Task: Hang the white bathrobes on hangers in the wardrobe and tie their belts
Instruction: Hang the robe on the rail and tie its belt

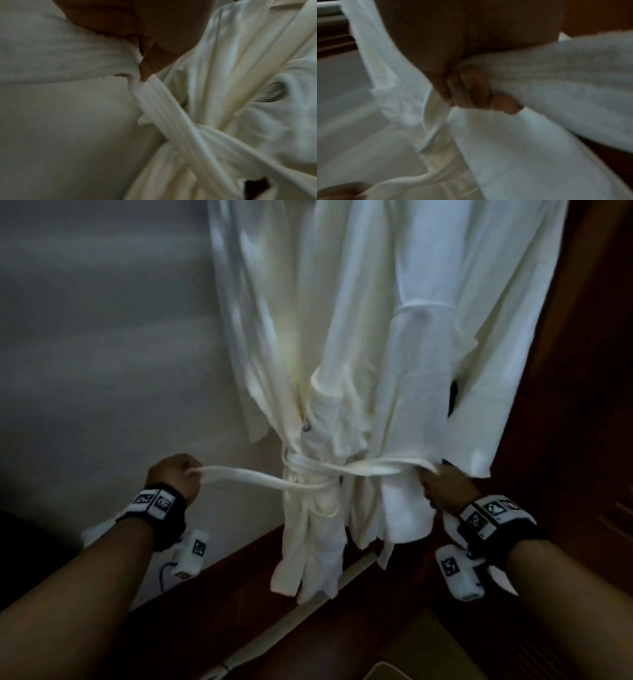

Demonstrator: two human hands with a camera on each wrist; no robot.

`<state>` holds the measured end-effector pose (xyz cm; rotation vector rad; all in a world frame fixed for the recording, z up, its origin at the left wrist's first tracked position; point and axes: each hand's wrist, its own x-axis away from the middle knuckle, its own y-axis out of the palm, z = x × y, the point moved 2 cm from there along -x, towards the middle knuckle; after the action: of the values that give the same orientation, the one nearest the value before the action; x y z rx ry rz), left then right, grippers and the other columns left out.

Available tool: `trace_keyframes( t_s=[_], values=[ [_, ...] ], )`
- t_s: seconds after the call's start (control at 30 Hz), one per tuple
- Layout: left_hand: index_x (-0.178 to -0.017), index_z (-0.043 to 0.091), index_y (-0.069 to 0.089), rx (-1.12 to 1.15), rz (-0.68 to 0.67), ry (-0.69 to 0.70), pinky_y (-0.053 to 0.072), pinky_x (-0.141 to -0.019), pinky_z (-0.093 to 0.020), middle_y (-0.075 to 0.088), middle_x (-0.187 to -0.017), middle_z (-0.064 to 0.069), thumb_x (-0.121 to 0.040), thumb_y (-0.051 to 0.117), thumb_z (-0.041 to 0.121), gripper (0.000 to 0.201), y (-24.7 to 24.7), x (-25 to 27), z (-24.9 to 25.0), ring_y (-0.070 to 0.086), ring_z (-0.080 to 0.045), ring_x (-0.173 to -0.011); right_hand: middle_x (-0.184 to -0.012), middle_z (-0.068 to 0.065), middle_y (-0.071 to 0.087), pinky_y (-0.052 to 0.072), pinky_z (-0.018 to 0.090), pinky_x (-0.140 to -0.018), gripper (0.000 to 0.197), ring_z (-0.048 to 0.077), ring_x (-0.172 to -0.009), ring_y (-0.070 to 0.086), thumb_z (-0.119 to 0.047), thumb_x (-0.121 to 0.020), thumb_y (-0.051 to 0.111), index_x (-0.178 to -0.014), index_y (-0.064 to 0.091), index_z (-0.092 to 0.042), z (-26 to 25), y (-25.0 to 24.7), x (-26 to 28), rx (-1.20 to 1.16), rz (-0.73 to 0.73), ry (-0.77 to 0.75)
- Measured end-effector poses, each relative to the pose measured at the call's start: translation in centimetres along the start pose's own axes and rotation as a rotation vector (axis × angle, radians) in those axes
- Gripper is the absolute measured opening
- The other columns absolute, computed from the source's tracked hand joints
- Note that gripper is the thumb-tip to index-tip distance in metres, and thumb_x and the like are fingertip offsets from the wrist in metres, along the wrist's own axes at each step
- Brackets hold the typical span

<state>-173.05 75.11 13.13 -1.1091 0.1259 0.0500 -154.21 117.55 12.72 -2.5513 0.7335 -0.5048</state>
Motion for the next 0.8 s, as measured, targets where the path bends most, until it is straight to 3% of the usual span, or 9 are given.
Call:
trace_keyframes(
  t_s=[0.1, 0.2, 0.27, 0.33, 0.4, 0.5, 0.6, 0.7, 0.8],
  values=[
    [-0.099, 0.014, 0.067, 0.011, -0.199, 0.095, 0.041, -0.075, -0.025, 0.067, -0.104, -0.013, -0.087, 0.059, 0.018, 0.015, 1.4, -1.6, 2.7, 0.060, -0.029, -0.089, -0.059, 0.005, 0.054, 0.038, 0.028, -0.047, 0.020, 0.018, -0.047, 0.046, -0.027, -0.091, 0.065, -0.078, 0.059, -0.013, -1.2, 3.2, 2.0, 0.086, -0.318, -0.120],
    [-0.098, 0.012, 0.060, 0.121, -0.398, 0.237, 0.040, -0.052, -0.021, 0.062, -0.084, -0.004, -0.089, 0.056, 0.013, 0.010, 2.9, -0.1, 5.6, 0.054, -0.020, -0.063, -0.067, 0.002, 0.054, 0.040, 0.026, -0.048, 0.018, 0.012, -0.050, 0.049, -0.032, -0.093, 0.060, -0.093, 0.057, -0.014, -3.5, 6.9, 5.1, -0.024, -0.559, -0.209],
    [-0.091, 0.020, 0.057, 0.229, -0.447, 0.316, 0.039, -0.048, -0.022, 0.059, -0.076, 0.004, -0.089, 0.056, 0.014, 0.007, 4.1, 1.1, 7.0, 0.054, -0.018, -0.062, -0.069, 0.002, 0.054, 0.040, 0.027, -0.050, 0.022, 0.013, -0.055, 0.049, -0.036, -0.088, 0.056, -0.096, 0.056, -0.016, -4.7, 9.8, 6.8, -0.118, -0.652, -0.204],
    [-0.088, 0.020, 0.055, 0.314, -0.462, 0.361, 0.041, -0.058, -0.024, 0.058, -0.076, 0.005, -0.091, 0.054, 0.020, 0.004, 5.2, 2.2, 7.8, 0.054, -0.018, -0.072, -0.072, 0.000, 0.055, 0.042, 0.031, -0.056, 0.021, 0.016, -0.062, 0.050, -0.038, -0.085, 0.050, -0.093, 0.054, -0.019, -5.3, 12.2, 7.3, -0.059, -0.658, -0.315],
    [-0.091, 0.018, 0.052, 0.531, -0.480, 0.275, 0.041, -0.066, -0.029, 0.056, -0.080, 0.002, -0.090, 0.048, 0.035, 0.017, 5.9, 3.2, 8.4, 0.052, -0.018, -0.076, -0.086, -0.006, 0.060, 0.046, 0.031, -0.073, 0.015, 0.012, -0.077, 0.054, -0.034, -0.091, 0.050, -0.100, 0.058, -0.025, -5.4, 13.6, 7.5, 0.126, -0.593, -0.512],
    [-0.107, 0.030, 0.041, 0.765, -0.476, 0.143, 0.045, -0.078, -0.032, 0.055, -0.098, 0.004, -0.087, 0.044, 0.051, 0.030, 6.3, 4.0, 9.1, 0.055, -0.013, -0.085, -0.109, -0.012, 0.060, 0.040, 0.015, -0.083, 0.027, 0.003, -0.097, 0.053, -0.025, -0.096, 0.052, -0.124, 0.056, -0.023, -5.6, 14.7, 7.8, 0.270, -0.524, -0.660],
    [-0.126, 0.031, 0.035, 0.795, -0.548, 0.230, 0.050, -0.086, -0.033, 0.056, -0.111, 0.002, -0.091, 0.061, 0.026, 0.044, 6.2, 4.2, 9.7, 0.059, -0.013, -0.094, -0.108, 0.001, 0.066, 0.042, 0.014, -0.078, 0.026, 0.007, -0.091, 0.058, -0.022, -0.096, 0.055, -0.121, 0.057, -0.016, -5.3, 15.6, 8.1, 0.306, -0.561, -0.686],
    [-0.103, 0.030, 0.063, 0.673, -0.613, 0.386, 0.051, -0.078, -0.023, 0.065, -0.102, 0.006, -0.091, 0.062, 0.014, 0.021, 5.7, 4.3, 10.0, 0.062, -0.012, -0.093, -0.098, 0.003, 0.065, 0.041, 0.022, -0.075, 0.021, 0.011, -0.087, 0.056, -0.030, -0.094, 0.059, -0.104, 0.063, -0.012, -3.4, 16.4, 7.3, 0.497, -0.581, -0.622],
    [-0.097, 0.031, 0.070, 0.713, -0.668, 0.415, 0.051, -0.081, -0.022, 0.069, -0.099, 0.007, -0.087, 0.066, 0.016, 0.019, 5.4, 4.8, 9.8, 0.064, -0.010, -0.093, -0.084, -0.003, 0.064, 0.045, 0.029, -0.074, 0.026, 0.015, -0.079, 0.060, -0.042, -0.091, 0.059, -0.084, 0.066, -0.018, -0.3, 17.0, 5.5, 0.660, -0.541, -0.475]
  ],
)
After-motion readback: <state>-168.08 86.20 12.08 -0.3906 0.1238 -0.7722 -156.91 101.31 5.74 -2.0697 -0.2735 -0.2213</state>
